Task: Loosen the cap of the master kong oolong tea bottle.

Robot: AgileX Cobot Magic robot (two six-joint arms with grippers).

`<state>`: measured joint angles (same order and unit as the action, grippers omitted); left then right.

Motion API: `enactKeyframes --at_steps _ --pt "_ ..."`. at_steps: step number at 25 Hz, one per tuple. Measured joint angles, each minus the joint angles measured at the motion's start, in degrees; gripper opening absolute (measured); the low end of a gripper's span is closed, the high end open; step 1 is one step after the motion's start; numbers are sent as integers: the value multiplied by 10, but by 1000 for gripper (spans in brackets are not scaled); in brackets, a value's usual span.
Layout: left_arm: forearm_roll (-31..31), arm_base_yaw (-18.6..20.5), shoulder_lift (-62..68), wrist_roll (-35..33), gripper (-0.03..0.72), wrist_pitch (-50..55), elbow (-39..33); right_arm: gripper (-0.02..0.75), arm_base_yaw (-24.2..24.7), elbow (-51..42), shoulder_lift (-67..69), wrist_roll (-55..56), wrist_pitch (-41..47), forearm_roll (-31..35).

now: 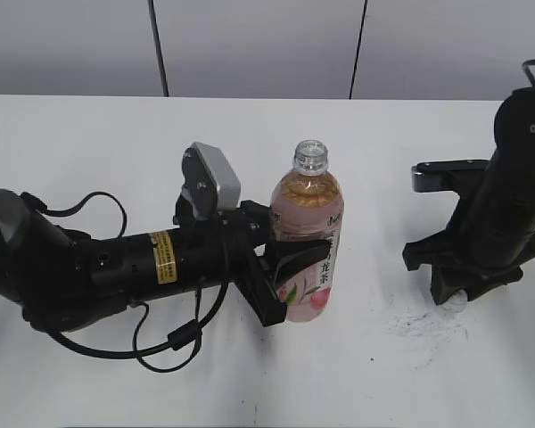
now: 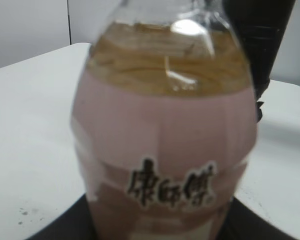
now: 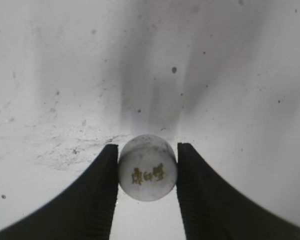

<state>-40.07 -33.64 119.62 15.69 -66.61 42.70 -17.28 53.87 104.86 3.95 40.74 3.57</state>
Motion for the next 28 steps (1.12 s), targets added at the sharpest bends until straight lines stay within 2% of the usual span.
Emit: enactKeyframes --at_steps 9,13,16,19,28 --pt "-1 0 0 0 283 0 0 471 0 0 1 0 -5 -2" --pt "-1 0 0 0 357 1 0 533 0 0 1 -1 2 -3" --pt "-4 0 0 -1 461 0 0 543 0 0 1 -1 10 -3" --pt "-4 0 0 1 526 -6 0 545 0 0 1 -1 14 -3" --pt "-21 0 -7 17 553 -10 -5 545 0 0 -8 -2 27 -4"
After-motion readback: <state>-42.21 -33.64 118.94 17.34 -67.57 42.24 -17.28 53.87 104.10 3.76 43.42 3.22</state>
